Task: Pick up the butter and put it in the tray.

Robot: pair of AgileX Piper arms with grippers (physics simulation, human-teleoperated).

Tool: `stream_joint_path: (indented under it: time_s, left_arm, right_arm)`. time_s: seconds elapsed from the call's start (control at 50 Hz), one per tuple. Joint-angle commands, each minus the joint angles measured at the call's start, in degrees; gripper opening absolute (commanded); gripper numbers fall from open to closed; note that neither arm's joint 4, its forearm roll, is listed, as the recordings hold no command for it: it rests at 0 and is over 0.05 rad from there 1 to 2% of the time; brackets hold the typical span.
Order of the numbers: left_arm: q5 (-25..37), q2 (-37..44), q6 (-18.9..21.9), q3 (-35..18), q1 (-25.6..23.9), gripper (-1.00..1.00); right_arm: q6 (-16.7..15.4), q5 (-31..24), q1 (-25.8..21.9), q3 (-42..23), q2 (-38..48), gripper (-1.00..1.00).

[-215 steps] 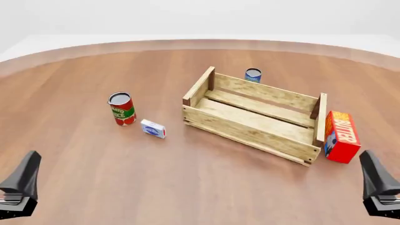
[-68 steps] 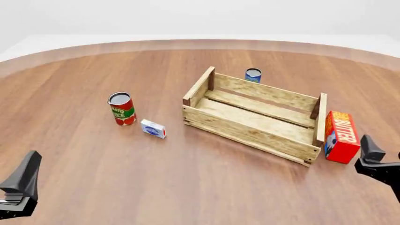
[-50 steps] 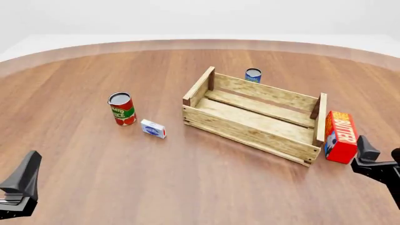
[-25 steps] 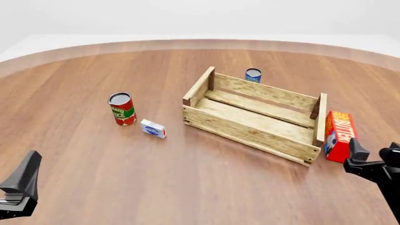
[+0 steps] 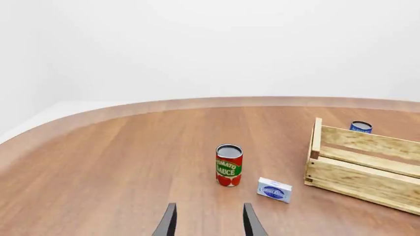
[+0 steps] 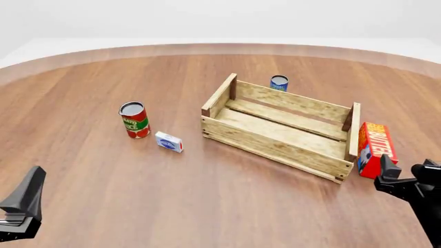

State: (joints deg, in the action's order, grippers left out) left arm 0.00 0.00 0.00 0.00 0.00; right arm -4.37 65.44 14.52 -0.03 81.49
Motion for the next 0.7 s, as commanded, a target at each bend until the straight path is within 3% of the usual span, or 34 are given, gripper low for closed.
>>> stream_joint_path:
  time_s: [0.02,0.7]
  left_arm:
    - [0.0,0.0,0.0,0.0,0.0,1.00]
    - [0.0,0.0,0.0,0.0,0.0,1.00]
  right_arm:
    - [0.0,2.5,0.5,0.0,2.5,1.00]
    - [-0.4,4.2,0.6,-3.5,8.7,1.00]
